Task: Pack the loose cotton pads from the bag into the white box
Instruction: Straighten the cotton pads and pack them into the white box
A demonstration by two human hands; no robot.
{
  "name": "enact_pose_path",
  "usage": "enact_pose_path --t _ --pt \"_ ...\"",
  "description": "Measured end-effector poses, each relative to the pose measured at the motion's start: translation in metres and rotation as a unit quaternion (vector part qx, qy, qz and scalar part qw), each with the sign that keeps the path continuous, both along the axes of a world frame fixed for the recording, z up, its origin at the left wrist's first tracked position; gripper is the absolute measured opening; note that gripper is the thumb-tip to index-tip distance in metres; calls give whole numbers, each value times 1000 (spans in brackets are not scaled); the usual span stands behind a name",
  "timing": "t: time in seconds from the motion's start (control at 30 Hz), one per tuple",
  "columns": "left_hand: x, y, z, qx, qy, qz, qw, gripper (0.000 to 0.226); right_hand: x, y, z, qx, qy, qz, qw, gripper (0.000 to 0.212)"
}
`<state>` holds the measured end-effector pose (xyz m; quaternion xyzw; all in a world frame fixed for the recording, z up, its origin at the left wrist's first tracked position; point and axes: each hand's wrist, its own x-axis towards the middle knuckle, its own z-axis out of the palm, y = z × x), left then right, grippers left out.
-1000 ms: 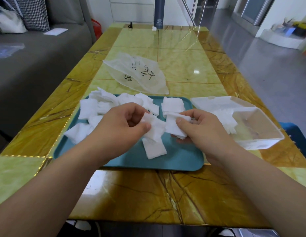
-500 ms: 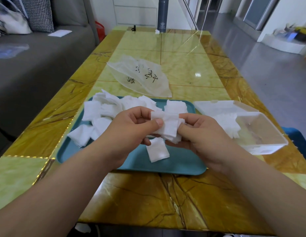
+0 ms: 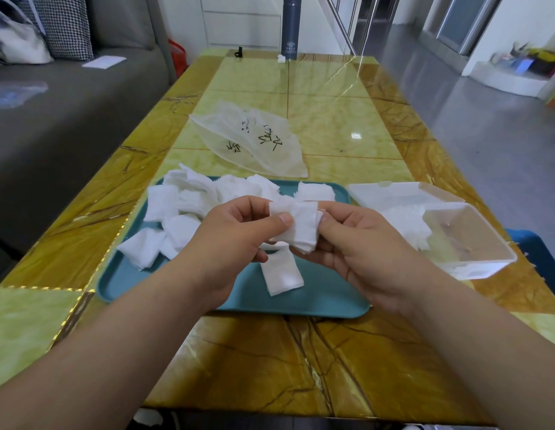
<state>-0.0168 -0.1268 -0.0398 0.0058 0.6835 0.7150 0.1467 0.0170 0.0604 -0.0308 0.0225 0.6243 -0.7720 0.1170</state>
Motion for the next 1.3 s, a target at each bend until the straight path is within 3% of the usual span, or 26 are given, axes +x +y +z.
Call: enact_pose_path --t 0.17,0.37,0.57,0.93,1.13,1.3 --pt "1 2 0 -9 -5 24 1000 12 -1 -1 5 -39 -19 13 999 32" --pt "1 2 1 -13 -9 39 999 15 1 -1 6 -54 -1 31 998 30" --pt "3 3 5 -49 32 55 997 7 0 -3 4 -25 -21 -9 999 31" --pt "-5 -13 15 -100 98 112 984 13 -5 2 2 -30 -74 -102 992 25" --pt "5 -12 22 -94 99 -21 990 9 -1 2 4 17 -47 -60 997 29" --pt "5 0 16 -82 102 -4 991 7 2 -2 7 24 -32 -12 999 29"
